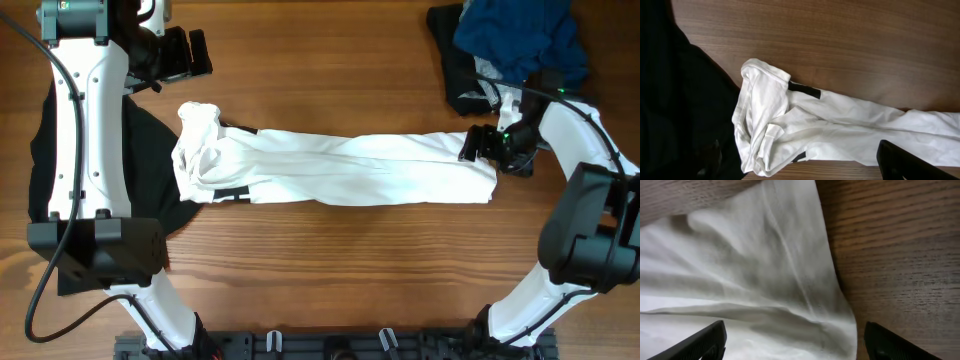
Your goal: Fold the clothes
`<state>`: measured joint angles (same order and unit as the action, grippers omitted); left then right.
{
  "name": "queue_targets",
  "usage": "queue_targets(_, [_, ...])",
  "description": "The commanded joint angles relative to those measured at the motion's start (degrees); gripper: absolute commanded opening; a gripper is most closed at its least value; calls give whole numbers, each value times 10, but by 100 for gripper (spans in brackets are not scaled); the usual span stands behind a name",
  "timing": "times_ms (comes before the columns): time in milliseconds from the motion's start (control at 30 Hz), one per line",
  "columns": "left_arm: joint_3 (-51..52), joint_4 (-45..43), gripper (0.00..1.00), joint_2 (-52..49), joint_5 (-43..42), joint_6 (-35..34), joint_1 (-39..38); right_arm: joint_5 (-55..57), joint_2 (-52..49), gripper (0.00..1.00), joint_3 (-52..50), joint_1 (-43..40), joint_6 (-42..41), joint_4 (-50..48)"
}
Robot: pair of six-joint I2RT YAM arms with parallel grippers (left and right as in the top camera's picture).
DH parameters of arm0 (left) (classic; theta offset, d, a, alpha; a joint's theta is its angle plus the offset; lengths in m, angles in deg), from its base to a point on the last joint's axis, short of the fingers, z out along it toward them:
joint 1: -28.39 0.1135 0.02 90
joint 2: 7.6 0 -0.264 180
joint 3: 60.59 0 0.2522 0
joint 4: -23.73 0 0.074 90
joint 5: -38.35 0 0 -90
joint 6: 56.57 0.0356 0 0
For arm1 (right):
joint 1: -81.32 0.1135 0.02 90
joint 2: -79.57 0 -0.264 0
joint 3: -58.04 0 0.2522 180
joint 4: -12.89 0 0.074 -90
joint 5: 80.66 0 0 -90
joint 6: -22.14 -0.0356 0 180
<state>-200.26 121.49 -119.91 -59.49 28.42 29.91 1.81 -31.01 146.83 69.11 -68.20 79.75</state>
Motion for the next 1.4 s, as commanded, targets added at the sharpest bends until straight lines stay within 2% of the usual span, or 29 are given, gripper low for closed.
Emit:
queue_targets(0, [3,-10,100,-5,4,3,3,52,-8,88,-6,6,-17,0])
queue_targets(367, [3,-11,100,-5,30,2,3,-4,-8,84,-103,7,-14,-103])
queue_targets(500, [3,-11,100,-5,30,3,3,-61,-8,65,-136,7,-27,-147])
queue_targets(567, [3,-11,100,-5,38,3,3,-61,-8,34,-148,7,-42,-168])
queue_targets(600, [3,-11,100,-5,44,2,3,-61,-8,16,-148,7,-42,-174])
queue_targets(667, [3,-11,100,-5,56,2,3,-63,-8,4,-142,4,-63,-182])
queue_targets(800, [3,-9,100,-5,58,0,3,-108,-5,4,-107,-22,-57,-162])
queue_targets(933, [3,-10,100,-5,60,1,3,-141,-4,4,-45,-74,-71,-82])
queue_targets(1133, [3,-9,100,-5,64,0,3,-183,5,4,54,-128,-30,29])
queue_targets(1267, [3,-9,100,-5,65,0,3,-183,33,4,82,-113,-16,62])
queue_targets(1367, [3,-11,100,-5,64,0,3,-185,53,4,83,-69,-12,80])
